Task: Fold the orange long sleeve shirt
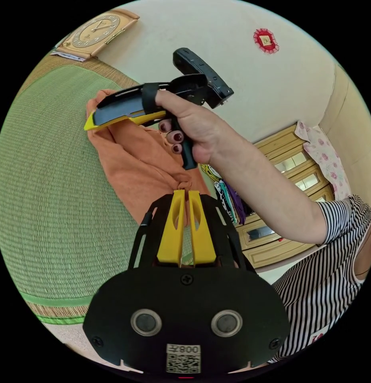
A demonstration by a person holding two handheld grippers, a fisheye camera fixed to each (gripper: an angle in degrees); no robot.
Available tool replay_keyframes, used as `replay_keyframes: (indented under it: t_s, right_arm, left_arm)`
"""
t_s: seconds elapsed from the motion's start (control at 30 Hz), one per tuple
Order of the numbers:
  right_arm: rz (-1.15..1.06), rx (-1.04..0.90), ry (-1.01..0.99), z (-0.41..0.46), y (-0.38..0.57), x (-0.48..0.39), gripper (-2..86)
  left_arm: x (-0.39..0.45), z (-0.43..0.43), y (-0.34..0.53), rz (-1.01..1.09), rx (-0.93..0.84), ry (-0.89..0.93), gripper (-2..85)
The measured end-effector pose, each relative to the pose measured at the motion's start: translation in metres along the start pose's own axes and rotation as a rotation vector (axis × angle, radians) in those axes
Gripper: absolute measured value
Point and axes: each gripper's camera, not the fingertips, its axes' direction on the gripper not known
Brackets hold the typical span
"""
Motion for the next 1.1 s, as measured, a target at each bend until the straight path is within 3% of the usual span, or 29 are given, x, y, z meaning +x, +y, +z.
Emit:
replay_keyframes:
  t_s: [0.13, 0.37, 0.7, 0.93, 1.1]
  right_arm:
    - [-0.014, -0.076, 0.144, 0.023, -0.013, -0.014, 12.1]
    - [-0.054, -0.085, 0.213, 0.013, -0.008, -0.016, 7.7]
    - [-0.076, 0.157, -0.072, -0.136, 0.095, 0.074, 2.9]
    - [-0.013, 0.328, -0.161, -0.22, 0.224, 0.182, 0.5]
    - [0.114, 0.393, -0.24, -0.227, 0.311, 0.28, 0.1]
  left_arm:
    - [0.013, 0.016, -0.008, -0.001, -0.01, -0.021, 1.3]
    - [0.046, 0.036, -0.022, 0.026, -0.023, -0.033, 1.3]
    - [0.137, 0.081, -0.058, 0.216, -0.055, 0.098, 1.2]
    - [0.219, 0.168, -0.094, 0.393, -0.208, 0.194, 1.3]
    - [0.253, 0.25, -0.102, 0.42, -0.335, 0.213, 1.3]
